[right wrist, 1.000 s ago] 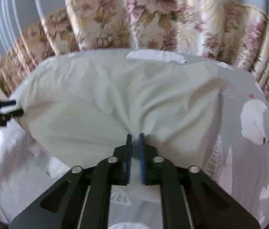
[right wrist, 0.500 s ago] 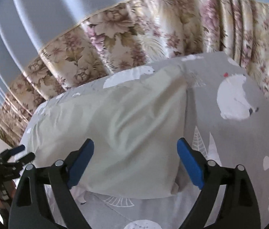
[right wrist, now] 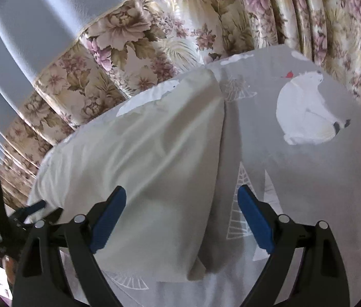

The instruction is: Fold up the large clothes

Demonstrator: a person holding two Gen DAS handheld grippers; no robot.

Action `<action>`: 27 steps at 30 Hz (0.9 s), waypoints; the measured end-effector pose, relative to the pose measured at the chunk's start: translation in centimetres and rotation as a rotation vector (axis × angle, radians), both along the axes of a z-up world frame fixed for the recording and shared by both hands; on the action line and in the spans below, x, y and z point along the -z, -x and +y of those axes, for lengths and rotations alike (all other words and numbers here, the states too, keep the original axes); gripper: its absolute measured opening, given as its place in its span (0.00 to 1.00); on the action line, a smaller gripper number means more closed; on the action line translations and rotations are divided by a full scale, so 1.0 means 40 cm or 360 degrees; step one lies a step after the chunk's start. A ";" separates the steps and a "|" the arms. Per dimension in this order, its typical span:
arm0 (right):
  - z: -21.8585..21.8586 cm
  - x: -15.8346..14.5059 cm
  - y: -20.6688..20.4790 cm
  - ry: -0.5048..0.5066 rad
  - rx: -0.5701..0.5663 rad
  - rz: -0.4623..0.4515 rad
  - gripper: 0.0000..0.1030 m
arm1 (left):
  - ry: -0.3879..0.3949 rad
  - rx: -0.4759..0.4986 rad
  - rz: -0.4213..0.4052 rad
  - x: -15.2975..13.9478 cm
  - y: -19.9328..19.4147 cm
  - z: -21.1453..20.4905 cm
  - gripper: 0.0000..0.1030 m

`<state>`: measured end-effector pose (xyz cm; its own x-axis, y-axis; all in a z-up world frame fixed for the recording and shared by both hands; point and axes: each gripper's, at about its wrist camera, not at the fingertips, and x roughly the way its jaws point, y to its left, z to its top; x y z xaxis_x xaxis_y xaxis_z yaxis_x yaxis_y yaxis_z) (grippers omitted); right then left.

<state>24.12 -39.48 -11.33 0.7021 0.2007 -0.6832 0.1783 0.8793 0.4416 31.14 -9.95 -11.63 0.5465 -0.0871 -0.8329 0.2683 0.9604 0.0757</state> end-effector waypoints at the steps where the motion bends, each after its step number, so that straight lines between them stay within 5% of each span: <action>1: -0.002 0.004 -0.007 -0.0011 0.0000 -0.0008 0.87 | -0.0016 0.0007 0.0000 0.002 -0.002 -0.004 0.97; 18: -0.017 0.009 0.015 -0.0130 -0.0124 0.0005 0.73 | -0.0018 0.0031 0.0023 0.009 -0.010 -0.007 0.97; 24: -0.065 0.019 -0.020 -0.0268 -0.0159 0.0034 0.73 | 0.0115 0.0043 0.0131 -0.028 -0.016 -0.003 0.97; 27: -0.102 0.045 -0.028 -0.0407 -0.0169 0.0062 0.72 | 0.0001 0.0081 0.0097 -0.035 -0.008 -0.033 0.97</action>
<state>25.24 -43.54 -13.12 0.6421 0.4411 -0.6270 0.1125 0.7548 0.6462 31.46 -11.28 -10.23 0.4899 -0.1139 -0.8643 0.3208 0.9454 0.0572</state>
